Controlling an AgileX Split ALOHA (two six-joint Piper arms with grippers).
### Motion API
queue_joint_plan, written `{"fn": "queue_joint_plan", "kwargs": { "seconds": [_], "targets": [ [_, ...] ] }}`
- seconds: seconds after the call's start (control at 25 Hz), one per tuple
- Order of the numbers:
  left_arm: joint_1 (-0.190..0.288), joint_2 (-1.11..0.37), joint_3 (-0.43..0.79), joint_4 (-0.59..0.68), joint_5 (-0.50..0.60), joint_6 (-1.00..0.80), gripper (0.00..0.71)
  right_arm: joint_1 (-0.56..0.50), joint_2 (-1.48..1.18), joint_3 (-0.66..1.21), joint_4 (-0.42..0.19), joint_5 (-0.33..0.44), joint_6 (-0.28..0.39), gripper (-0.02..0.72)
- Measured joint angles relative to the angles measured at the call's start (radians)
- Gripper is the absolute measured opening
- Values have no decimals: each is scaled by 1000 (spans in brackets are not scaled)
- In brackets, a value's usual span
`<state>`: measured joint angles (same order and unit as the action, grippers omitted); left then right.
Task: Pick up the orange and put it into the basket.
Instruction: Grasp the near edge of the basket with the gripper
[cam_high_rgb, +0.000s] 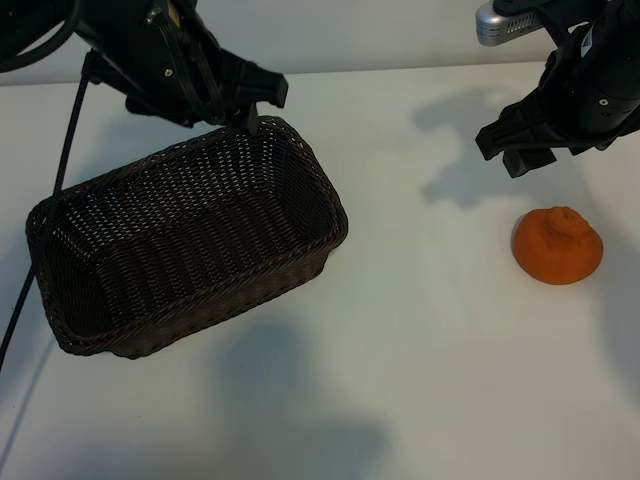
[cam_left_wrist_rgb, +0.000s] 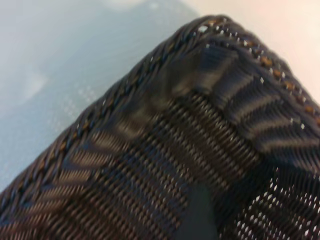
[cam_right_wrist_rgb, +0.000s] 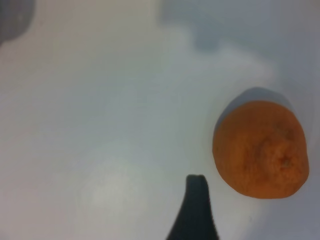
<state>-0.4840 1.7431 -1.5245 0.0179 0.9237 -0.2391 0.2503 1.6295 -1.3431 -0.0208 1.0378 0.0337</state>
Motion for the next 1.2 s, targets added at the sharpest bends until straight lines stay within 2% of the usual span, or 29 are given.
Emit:
{"fn": "queue_joint_plan", "kwargs": {
  "seconds": [0.12,0.24,0.52,0.68,0.8,0.96,1.2],
  "targets": [
    [0,0,0,0,-34,2,590,0,0,0,0,1,0,574],
    [0,0,0,15,21,-4,590,0,0,0,0,2,0,574],
    [2,-86,27,237,177,-168,590,0,0,0,1,2,0,574],
    [17,-187,132,297,193,-251,590,0,0,0,4,2,0,573],
    [49,-266,265,305,163,-311,590,0,0,0,4,4,0,573],
    [122,-353,440,307,75,-404,590,0,0,0,4,10,0,573],
    [231,-367,561,250,-55,-459,590,0,0,0,4,25,-1,574]
  ]
}}
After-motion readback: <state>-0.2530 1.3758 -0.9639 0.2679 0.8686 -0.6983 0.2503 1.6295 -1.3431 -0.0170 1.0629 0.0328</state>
